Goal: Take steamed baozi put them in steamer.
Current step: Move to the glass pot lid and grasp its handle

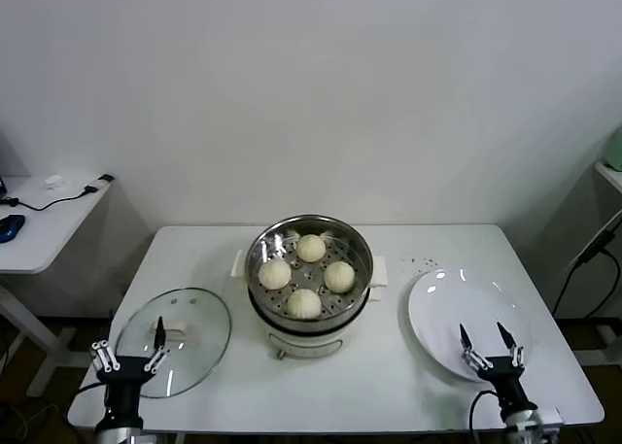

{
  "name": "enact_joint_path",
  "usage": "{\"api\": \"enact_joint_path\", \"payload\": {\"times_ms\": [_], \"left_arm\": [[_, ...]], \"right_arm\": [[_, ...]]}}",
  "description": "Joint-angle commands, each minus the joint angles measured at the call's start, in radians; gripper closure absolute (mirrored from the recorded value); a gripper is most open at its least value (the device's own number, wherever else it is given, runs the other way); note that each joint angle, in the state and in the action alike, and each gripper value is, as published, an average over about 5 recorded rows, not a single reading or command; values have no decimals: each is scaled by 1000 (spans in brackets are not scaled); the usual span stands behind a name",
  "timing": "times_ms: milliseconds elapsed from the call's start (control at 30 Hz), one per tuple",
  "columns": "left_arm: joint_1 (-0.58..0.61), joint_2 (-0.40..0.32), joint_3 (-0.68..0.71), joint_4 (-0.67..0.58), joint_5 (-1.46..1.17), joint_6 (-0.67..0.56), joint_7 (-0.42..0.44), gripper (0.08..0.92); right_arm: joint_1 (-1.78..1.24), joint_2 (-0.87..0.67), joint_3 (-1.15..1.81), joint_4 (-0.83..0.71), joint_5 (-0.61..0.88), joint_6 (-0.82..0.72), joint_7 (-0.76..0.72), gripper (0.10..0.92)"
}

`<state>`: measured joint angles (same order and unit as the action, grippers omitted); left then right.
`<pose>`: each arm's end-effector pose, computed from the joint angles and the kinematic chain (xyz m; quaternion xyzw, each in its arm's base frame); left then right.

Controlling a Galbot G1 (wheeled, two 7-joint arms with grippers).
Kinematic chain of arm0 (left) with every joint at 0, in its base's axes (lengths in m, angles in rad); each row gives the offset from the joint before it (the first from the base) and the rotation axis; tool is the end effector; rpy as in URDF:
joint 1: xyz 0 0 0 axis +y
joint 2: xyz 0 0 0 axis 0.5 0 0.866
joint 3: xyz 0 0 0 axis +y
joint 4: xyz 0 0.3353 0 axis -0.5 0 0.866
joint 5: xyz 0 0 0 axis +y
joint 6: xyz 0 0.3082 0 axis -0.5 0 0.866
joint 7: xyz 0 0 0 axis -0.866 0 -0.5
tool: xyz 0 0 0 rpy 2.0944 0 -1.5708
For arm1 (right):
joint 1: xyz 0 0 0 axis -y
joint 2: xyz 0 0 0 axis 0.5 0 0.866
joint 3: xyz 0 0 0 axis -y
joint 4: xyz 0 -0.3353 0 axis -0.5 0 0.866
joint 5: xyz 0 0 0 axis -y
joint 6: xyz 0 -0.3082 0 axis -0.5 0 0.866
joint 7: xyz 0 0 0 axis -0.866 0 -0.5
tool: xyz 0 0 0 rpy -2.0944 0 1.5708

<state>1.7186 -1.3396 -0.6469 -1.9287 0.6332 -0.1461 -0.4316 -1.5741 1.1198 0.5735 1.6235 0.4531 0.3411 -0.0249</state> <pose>0.0917 0.0867 -0.3451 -0.1139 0.8952 0.4304 0.0186 0.1247 -0.1529 -0.3970 0.0023 -0.9983 0.0035 0.0583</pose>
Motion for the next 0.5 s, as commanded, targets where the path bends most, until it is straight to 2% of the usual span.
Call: {"api": "enact_joint_path", "payload": {"times_ms": [33,500], "left_arm": [[-41,90,-25,308,622,14,-205,177],[-165,121,-9,467,641,-7,-174,177]], "right_arm": [[-100,114,24,12,-44,62,18,203],[-108,151,38,48,-60,57,23,203]]}}
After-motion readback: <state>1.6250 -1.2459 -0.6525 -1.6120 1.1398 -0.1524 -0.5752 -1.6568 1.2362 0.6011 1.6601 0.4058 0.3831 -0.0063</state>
